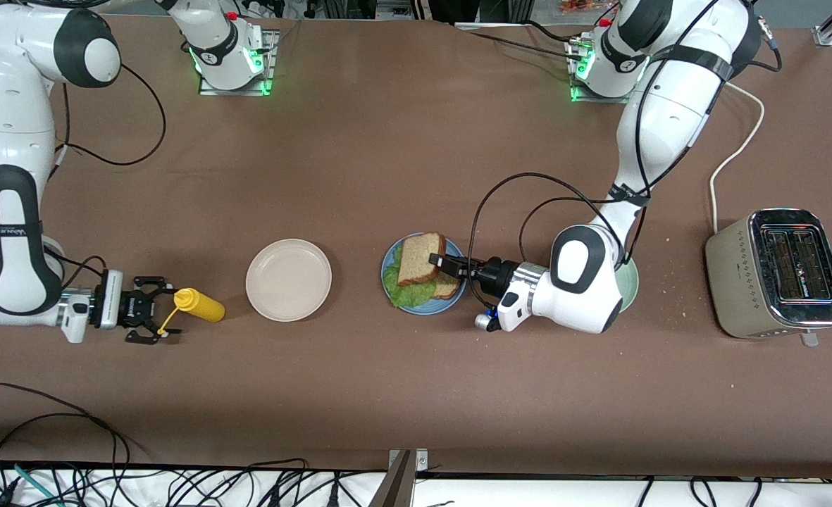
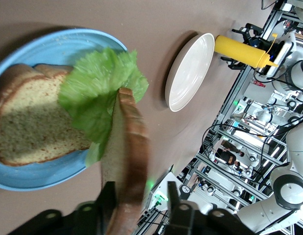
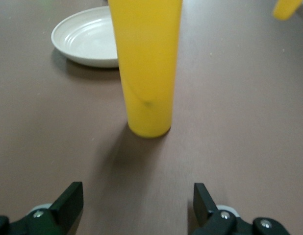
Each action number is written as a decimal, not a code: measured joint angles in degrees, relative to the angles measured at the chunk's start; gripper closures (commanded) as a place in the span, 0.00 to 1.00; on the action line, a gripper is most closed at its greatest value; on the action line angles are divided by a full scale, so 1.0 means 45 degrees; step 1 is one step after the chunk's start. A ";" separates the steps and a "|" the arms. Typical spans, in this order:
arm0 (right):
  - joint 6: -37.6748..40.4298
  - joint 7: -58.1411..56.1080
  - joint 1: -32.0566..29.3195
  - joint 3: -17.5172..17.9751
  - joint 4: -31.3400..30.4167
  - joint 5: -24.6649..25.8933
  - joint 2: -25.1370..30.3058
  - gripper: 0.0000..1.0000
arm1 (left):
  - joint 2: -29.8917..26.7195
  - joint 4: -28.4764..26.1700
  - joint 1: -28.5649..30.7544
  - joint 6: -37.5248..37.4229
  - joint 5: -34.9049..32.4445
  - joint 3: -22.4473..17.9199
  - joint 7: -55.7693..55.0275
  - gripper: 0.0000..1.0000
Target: Make sandwich in blue plate with both arms
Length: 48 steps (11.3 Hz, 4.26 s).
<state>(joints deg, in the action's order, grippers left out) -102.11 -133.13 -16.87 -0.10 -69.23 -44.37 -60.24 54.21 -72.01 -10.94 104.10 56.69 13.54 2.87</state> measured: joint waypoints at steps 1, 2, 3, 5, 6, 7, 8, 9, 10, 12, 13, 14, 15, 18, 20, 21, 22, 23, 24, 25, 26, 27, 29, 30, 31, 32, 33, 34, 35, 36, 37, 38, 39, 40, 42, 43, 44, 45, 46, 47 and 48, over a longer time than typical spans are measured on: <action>-0.0008 0.0521 0.0013 -0.0070 0.0037 0.0586 0.0305 0.00 | 0.0006 -0.0031 0.0073 0.0000 0.0000 -0.0027 0.0366 0.00; 0.0007 0.1087 0.0049 -0.0105 0.0048 0.1069 0.0630 0.00 | 0.0007 -0.0032 0.0153 0.0000 0.0000 -0.0041 0.0834 0.00; 0.0020 0.1616 0.0106 -0.0145 0.0053 0.1408 0.0932 0.00 | 0.0006 -0.0031 0.0220 0.0000 -0.0071 -0.0049 0.1426 0.00; 0.0024 0.3068 0.0276 -0.0269 0.0062 0.2228 0.1491 0.00 | -0.0049 0.0050 0.0290 0.0000 -0.1165 -0.0050 0.2368 0.00; 0.0030 0.3940 0.0455 -0.0398 0.0059 0.2604 0.1807 0.00 | -0.0145 0.0131 0.0299 -0.0001 -0.1813 -0.0049 0.2505 0.00; 0.0054 0.4820 0.0720 -0.0613 0.0040 0.2881 0.2157 0.00 | -0.0249 0.0209 0.0299 -0.0001 -0.2366 -0.0046 0.2540 0.00; 0.0109 0.5698 0.1025 -0.0799 -0.0038 0.3211 0.2592 0.00 | -0.0388 0.0291 0.0300 -0.0001 -0.3007 -0.0044 0.2551 0.00; 0.0151 0.6674 0.1312 -0.0891 -0.0241 0.3655 0.3095 0.00 | -0.0572 0.0356 0.0303 -0.0001 -0.3734 -0.0042 0.2555 0.00; 0.0168 0.7481 0.1501 -0.0925 -0.0484 0.4023 0.3545 0.00 | -0.0806 0.0388 0.0323 -0.0066 -0.4584 -0.0039 0.2557 0.00; 0.0181 0.8831 0.1759 -0.0966 -0.0970 0.4738 0.4363 0.00 | -0.1500 0.0443 0.0528 -0.0840 -0.6598 -0.0045 0.2541 0.00; 0.0185 0.9627 0.1880 -0.1001 -0.1159 0.5143 0.4728 0.00 | -0.1936 0.0458 0.0679 -0.1439 -0.7424 -0.0051 0.2531 0.00; 0.0190 1.0486 0.2021 -0.1030 -0.1347 0.5553 0.5116 0.00 | -0.2440 0.0481 0.0795 -0.2161 -0.8227 -0.0121 0.2383 0.00; 0.0195 1.1467 0.2193 -0.1061 -0.1548 0.5921 0.5525 0.00 | -0.2996 0.0508 0.0867 -0.2844 -0.9072 -0.0194 0.2082 0.00; 0.0228 1.4786 0.2763 -0.1164 -0.2242 0.6711 0.6752 0.00 | -0.5093 0.0592 0.1132 -0.4347 -1.1540 -0.0260 0.1168 0.00; 0.0237 1.6973 0.3095 -0.1274 -0.2588 0.7268 0.7488 0.00 | -0.6601 0.0603 0.1991 -0.5521 -1.1759 -0.0349 0.1120 0.00; 0.0242 1.7786 0.3247 -0.1334 -0.2723 0.7467 0.7797 0.00 | -0.7226 0.0556 0.2328 -0.5955 -1.1851 -0.0494 0.1120 0.00; 0.0248 1.8590 0.3366 -0.1364 -0.2852 0.7594 0.8070 0.00 | -0.7819 0.0372 0.2580 -0.6127 -1.2008 -0.0679 0.1120 0.00; 0.0302 1.9430 0.3479 -0.1376 -0.2975 0.7663 0.8312 0.00 | -0.8425 -0.0066 0.2809 -0.6060 -1.2119 -0.0788 0.1120 0.00; 0.0407 2.0457 0.3625 -0.1379 -0.3087 0.7702 0.8551 0.00 | -0.9196 -0.0884 0.2964 -0.5481 -1.2452 -0.0882 0.1120 0.00; 0.0531 2.1525 0.3805 -0.1378 -0.3181 0.7724 0.8807 0.00 | -1.0092 -0.1999 0.3020 -0.4576 -1.2892 -0.0964 0.1120 0.00; 0.0640 2.2696 0.4036 -0.1377 -0.3280 0.7734 0.9090 0.00 | -1.0978 -0.3196 0.3029 -0.3740 -1.3052 -0.1051 0.1119 0.00; 0.0696 2.3703 0.4271 -0.1377 -0.3408 0.7777 0.9359 0.00 | -1.1563 -0.4042 0.3036 -0.3038 -1.3054 -0.1193 0.1081 0.00; 0.0727 2.5291 0.4694 -0.1374 -0.3714 0.8053 0.9801 0.00 | -1.1914 -0.4739 0.3053 -0.2548 -1.2052 -0.1831 0.1038 0.00; 0.0729 2.5837 0.4811 -0.1346 -0.3839 0.8168 0.9996 0.00 | -1.1914 -0.4817 0.3076 -0.2485 -1.1714 -0.2100 0.1038 0.00; 0.0730 2.6167 0.4848 -0.1264 -0.3936 0.8235 1.0211 0.00 | -1.1918 -0.4838 0.3086 -0.2454 -1.1582 -0.2206 0.0937 0.00; 0.0736 2.6335 0.4865 -0.1207 -0.4096 0.8362 1.0534 0.00 | -1.1924 -0.4842 0.3083 -0.2452 -1.1573 -0.2207 0.0835 0.00; 0.0756 2.6424 0.4868 -0.1198 -0.4332 0.8433 1.0976 0.00 | -1.1927 -0.4844 0.3077 -0.2451 -1.1573 -0.2203 0.0719 0.00; 0.0908 2.6467 0.4867 -0.1199 -0.4567 0.8463 1.1485 0.00 | -1.1933 -0.4850 0.3078 -0.2540 -1.1573 -0.2208 0.0675 0.00; 0.1371 2.6732 0.4868 -0.1198 -0.4755 0.8470 1.2011 0.00 | -1.1945 -0.4850 0.3080 -0.3036 -1.1574 -0.2211 0.0607 0.00; 0.1676 2.7000 0.4867 -0.1188 -0.4888 0.8472 1.2394 0.00 | -1.1969 -0.4835 0.3081 -0.3429 -1.1576 -0.2213 0.0294 0.00; 0.1795 2.7095 0.4868 -0.1163 -0.4969 0.8478 1.2642 0.00 | -1.2012 -0.4820 0.3079 -0.3635 -1.1613 -0.2194 -0.0126 0.00; 0.1822 2.7119 0.4868 -0.1130 -0.4986 0.8578 1.2708 0.00 | -1.2052 -0.4803 0.3069 -0.3686 -1.1713 -0.2172 -0.0347 0.00; 0.1822 2.7122 0.4868 -0.1085 -0.4996 0.8867 1.2698 0.00 | -1.2083 -0.4772 0.3056 -0.3697 -1.1764 -0.2161 -0.0453 0.00; 0.1822 2.7133 0.4869 -0.1030 -0.5035 0.9349 1.2693 0.00 | -1.2094 -0.4737 0.3048 -0.3698 -1.1797 -0.2159 -0.0509 0.00; 0.1821 2.7138 0.4869 -0.0998 -0.5096 0.9701 1.2693 0.00 | -1.2094 -0.4731 0.3051 -0.3699 -1.1812 -0.2166 -0.0535 0.00; 0.1821 2.7159 0.4869 -0.0984 -0.5097 0.9713 1.2694 0.00 | -1.2094 -0.4719 0.3064 -0.3698 -1.1813 -0.2182 -0.0535 0.00; 0.1822 2.7173 0.4870 -0.0931 -0.5100 0.9713 1.2694 0.00 | -1.2096 -0.4613 0.3073 -0.3688 -1.1814 -0.2186 -0.0541 0.00; 0.1821 2.7175 0.4872 -0.0863 -0.5100 0.9713 1.2696 0.00 | -1.2101 -0.4330 0.3075 -0.3683 -1.1833 -0.2198 -0.0566 0.00; 0.1821 2.7175 0.4873 -0.0833 -0.5082 0.9716 1.2702 0.00 | -1.2111 -0.3987 0.3094 -0.3683 -1.1853 -0.2278 -0.0603 0.00; 0.1914 2.7175 0.4871 -0.0833 -0.5048 0.9719 1.2716 0.00 | -1.2123 -0.3669 0.3137 -0.3690 -1.1854 -0.2432 -0.0602 0.00; 0.1991 2.7175 0.4872 -0.0832 -0.5000 0.9723 1.2725 0.00 | -1.2131 -0.3489 0.3205 -0.3698 -1.1855 -0.2517 -0.0602 0.00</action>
<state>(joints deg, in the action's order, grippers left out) -93.15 -10.85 5.05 -3.84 -91.73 -0.62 -2.98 -0.38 -87.71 3.49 87.46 3.34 2.22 0.16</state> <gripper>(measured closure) 0.000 0.000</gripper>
